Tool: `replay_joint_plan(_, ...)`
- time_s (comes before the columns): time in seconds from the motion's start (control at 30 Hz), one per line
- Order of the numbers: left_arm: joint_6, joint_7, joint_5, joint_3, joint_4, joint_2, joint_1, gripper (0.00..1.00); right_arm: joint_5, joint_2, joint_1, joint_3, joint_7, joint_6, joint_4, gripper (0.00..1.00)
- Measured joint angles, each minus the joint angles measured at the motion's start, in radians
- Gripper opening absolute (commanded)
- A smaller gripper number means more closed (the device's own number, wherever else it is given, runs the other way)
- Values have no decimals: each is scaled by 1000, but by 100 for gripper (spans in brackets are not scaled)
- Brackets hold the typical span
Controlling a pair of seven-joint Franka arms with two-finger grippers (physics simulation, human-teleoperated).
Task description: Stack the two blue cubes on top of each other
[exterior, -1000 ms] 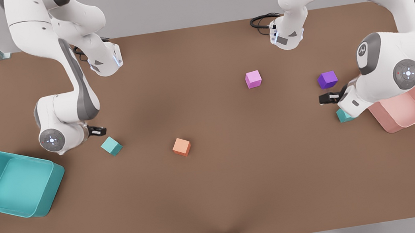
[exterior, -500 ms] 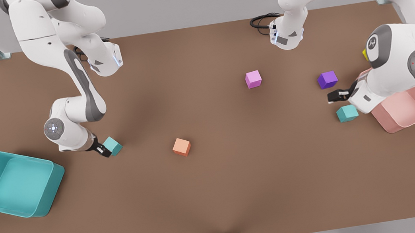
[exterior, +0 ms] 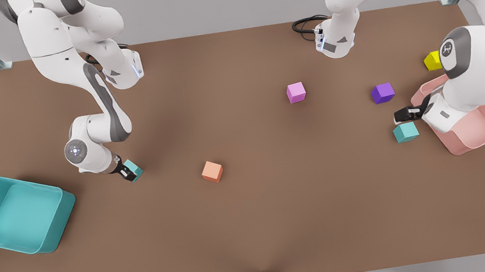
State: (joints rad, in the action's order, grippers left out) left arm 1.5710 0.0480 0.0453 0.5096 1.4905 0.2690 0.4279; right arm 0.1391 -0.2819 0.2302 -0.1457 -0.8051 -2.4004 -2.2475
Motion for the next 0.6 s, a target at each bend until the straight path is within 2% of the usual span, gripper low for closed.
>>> replay_joint_plan(0.2,11,-2,20,1,16,59,-34,100,1,-22,-2,0,28,10,-9,100)
replay_joint_plan(0.6,24,-3,50,1,15,75,-33,100,1,-99,0,2,74,16,3,100)
